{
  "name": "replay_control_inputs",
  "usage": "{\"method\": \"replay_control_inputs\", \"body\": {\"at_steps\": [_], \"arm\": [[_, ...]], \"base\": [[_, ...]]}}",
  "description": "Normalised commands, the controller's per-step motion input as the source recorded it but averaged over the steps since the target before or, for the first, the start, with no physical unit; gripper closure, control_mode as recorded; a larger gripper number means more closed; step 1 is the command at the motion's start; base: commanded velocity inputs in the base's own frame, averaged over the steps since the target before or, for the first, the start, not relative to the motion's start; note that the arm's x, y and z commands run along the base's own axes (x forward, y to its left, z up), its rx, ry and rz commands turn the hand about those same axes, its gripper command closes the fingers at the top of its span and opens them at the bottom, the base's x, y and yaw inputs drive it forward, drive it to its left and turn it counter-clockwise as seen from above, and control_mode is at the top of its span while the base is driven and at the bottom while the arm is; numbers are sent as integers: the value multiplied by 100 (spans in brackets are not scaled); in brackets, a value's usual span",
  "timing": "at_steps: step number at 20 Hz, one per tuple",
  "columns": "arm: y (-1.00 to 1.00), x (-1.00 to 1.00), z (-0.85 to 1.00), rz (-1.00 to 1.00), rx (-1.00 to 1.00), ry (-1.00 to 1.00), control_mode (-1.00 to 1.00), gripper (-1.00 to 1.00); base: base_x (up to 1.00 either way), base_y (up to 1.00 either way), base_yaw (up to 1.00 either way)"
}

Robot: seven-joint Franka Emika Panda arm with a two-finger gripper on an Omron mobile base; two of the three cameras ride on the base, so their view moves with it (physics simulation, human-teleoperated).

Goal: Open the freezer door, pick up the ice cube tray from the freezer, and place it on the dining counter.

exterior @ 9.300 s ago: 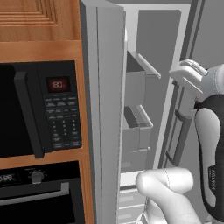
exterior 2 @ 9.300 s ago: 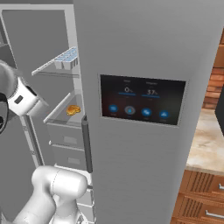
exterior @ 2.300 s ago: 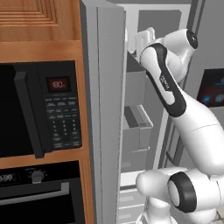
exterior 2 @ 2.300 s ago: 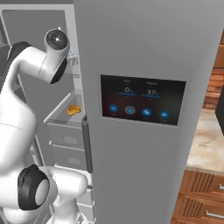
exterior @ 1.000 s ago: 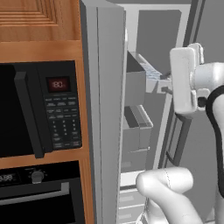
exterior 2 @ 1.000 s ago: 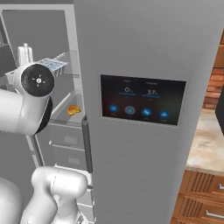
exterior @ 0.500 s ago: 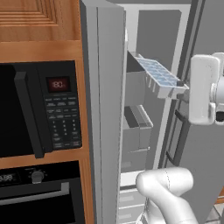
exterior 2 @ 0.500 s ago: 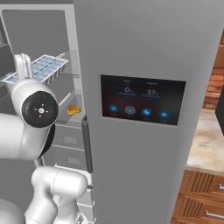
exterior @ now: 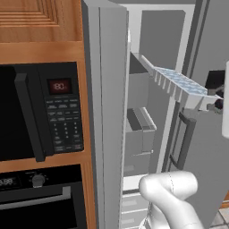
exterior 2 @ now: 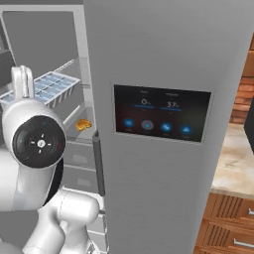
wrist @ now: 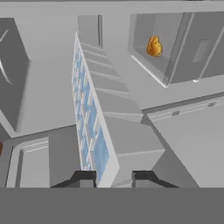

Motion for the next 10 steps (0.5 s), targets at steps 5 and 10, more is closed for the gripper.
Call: {"method": "replay_control_inputs", "body": {"at_steps": [5, 10], "arm": [[-20, -56, 1, 0, 0, 14, -100, 100], [-2, -36, 0, 0, 0, 1, -100, 100]], "base": [[0, 0, 0], [0, 0, 0]]}}
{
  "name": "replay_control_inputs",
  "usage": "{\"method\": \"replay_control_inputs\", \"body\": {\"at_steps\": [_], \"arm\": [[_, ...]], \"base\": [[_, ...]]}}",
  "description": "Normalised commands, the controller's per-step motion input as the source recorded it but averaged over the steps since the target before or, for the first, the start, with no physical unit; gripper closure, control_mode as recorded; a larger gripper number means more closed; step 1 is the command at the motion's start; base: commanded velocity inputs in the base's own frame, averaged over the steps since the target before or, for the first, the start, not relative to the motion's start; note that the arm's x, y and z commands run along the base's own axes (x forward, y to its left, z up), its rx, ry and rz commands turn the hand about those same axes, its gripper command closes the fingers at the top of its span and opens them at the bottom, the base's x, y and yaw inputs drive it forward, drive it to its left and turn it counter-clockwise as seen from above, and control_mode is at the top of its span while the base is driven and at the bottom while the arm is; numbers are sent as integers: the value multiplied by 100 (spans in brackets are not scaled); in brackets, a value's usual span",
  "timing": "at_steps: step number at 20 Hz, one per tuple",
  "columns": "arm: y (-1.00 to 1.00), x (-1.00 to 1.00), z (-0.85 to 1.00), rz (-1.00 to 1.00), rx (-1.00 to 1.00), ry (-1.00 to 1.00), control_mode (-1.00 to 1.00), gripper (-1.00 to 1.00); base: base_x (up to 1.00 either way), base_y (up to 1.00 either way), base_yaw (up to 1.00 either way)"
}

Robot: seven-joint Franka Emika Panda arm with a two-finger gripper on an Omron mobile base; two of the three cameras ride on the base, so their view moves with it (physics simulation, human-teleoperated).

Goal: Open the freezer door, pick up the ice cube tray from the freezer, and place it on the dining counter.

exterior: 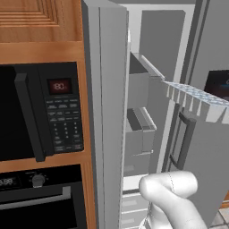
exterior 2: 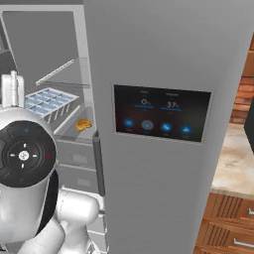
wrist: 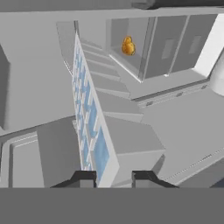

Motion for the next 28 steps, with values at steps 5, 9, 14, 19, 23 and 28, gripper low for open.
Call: {"method": "replay_control_inputs", "body": {"at_steps": [5, 9, 14, 19, 23, 28], "arm": [[-2, -16, 0, 0, 0, 2, 100, 100], [0, 0, 0, 0, 0, 0, 100, 100], [0, 0, 0, 0, 0, 0, 100, 100], [0, 0, 0, 0, 0, 0, 100, 100], [0, 0, 0, 0, 0, 0, 100, 100], [0, 0, 0, 0, 0, 0, 100, 100]], "base": [[-29, -19, -5], [-83, -66, -54], [-38, -19, -81], [-8, 0, -97], [-1, 0, -98], [0, 0, -100]]}}
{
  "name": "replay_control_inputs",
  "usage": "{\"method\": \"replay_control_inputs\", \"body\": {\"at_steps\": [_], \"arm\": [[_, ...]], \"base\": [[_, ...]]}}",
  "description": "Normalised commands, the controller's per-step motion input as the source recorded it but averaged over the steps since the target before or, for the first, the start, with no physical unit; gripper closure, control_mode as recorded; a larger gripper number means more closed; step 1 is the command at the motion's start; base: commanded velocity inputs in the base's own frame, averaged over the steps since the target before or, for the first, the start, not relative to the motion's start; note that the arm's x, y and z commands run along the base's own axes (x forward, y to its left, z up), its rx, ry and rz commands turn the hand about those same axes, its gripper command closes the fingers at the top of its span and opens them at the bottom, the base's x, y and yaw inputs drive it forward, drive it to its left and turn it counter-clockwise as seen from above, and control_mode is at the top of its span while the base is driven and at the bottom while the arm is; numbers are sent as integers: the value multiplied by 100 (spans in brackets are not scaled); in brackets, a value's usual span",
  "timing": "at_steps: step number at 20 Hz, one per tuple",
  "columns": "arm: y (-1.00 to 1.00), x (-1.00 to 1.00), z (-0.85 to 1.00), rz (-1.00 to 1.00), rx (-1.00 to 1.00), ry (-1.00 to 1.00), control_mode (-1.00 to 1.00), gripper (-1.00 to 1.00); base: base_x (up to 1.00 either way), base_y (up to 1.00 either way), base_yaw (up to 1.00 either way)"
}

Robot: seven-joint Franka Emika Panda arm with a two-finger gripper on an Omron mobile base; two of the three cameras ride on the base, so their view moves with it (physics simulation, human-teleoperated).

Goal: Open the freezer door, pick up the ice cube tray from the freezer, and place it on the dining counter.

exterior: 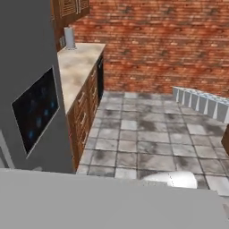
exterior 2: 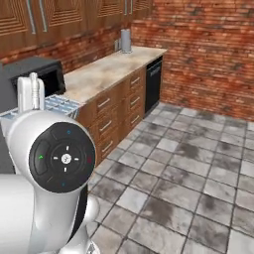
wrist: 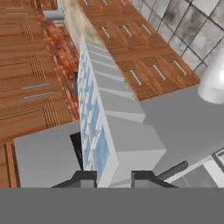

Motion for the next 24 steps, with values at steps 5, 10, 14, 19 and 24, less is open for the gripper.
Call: {"method": "replay_control_inputs", "body": {"at_steps": [5, 10, 14, 19, 24], "arm": [[0, 0, 0, 0, 0, 0, 100, 100], [0, 0, 0, 0, 0, 0, 100, 100], [0, 0, 0, 0, 0, 0, 100, 100], [0, 0, 0, 0, 0, 0, 100, 100], [0, 0, 0, 0, 0, 0, 100, 100]], "base": [[0, 0, -99], [22, 10, -86], [81, 0, -62], [98, 9, -55], [100, 46, -50]]}}
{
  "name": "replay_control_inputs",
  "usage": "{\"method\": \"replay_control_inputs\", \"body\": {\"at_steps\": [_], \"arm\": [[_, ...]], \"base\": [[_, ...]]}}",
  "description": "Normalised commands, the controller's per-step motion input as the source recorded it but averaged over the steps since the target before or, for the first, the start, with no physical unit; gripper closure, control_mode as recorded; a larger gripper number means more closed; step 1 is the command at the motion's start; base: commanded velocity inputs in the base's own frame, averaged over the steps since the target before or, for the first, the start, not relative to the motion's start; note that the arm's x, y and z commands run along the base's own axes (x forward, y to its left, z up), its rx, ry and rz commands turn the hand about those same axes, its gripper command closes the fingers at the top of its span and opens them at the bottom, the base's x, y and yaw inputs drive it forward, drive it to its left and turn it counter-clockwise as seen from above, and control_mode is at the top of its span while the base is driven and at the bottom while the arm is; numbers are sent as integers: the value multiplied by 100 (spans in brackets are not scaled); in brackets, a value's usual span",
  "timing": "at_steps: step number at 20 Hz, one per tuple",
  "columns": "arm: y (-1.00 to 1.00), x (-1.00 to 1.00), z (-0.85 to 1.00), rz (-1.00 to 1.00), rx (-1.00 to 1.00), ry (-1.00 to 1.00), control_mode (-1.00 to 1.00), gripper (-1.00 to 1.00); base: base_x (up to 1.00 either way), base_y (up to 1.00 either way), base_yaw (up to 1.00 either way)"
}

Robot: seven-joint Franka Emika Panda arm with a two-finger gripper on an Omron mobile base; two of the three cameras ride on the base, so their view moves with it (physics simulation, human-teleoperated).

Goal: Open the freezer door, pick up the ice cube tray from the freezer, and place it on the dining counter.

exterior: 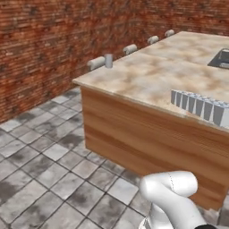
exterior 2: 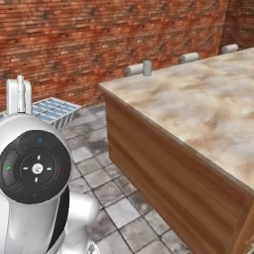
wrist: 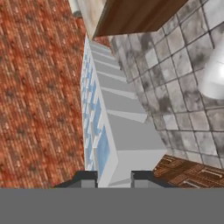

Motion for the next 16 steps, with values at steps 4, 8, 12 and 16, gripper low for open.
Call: {"method": "replay_control_inputs", "body": {"at_steps": [4, 8, 12, 16], "arm": [[0, 0, 0, 0, 0, 0, 100, 100], [0, 0, 0, 0, 0, 0, 100, 100], [0, 0, 0, 0, 0, 0, 100, 100], [0, 0, 0, 0, 0, 0, 100, 100]], "base": [[100, 89, -49], [100, 98, -51], [86, 100, -52], [87, 100, -53]]}}
